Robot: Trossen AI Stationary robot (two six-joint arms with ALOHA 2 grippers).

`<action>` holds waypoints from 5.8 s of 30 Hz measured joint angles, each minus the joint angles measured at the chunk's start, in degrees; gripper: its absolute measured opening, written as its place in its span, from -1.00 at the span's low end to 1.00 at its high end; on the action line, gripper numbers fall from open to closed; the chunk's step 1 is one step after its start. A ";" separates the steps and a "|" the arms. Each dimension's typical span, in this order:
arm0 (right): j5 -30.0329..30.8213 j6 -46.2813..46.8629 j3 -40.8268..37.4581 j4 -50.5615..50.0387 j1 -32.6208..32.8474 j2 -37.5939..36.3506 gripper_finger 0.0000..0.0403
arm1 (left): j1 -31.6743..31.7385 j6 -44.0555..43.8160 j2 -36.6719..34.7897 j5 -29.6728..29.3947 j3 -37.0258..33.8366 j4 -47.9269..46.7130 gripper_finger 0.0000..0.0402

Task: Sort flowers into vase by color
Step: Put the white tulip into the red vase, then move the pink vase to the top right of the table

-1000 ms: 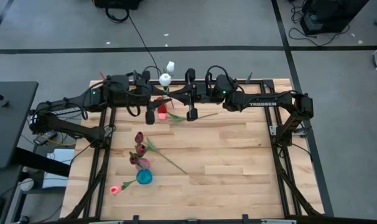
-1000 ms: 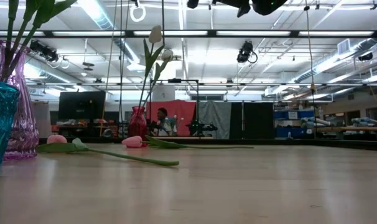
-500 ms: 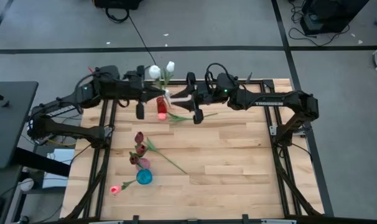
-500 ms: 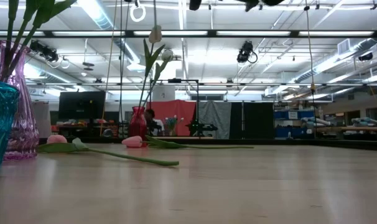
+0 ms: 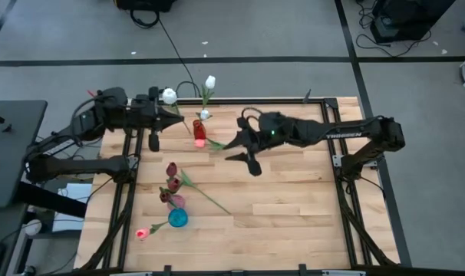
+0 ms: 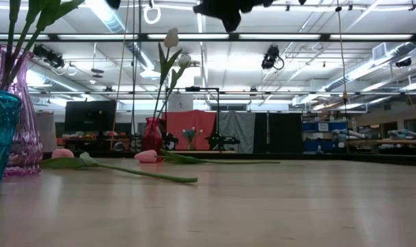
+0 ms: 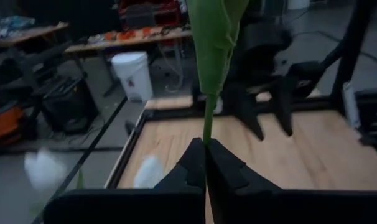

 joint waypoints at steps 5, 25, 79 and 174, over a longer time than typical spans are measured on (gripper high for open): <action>2.89 1.92 -7.91 8.60 1.49 -1.75 -0.15 | 3.19 -1.37 -3.82 -1.21 -11.09 8.93 -0.99; 3.09 9.76 -28.68 32.83 0.60 -2.80 -0.15 | 17.63 -4.09 -1.53 3.23 -30.02 33.63 -0.99; 9.37 9.70 -29.65 32.07 -0.32 1.74 -0.15 | 19.32 -3.70 5.68 6.05 -29.00 25.94 0.39; 9.19 7.46 5.43 29.81 16.04 34.84 -0.16 | 18.60 -1.77 -14.57 5.33 14.08 -43.51 -0.27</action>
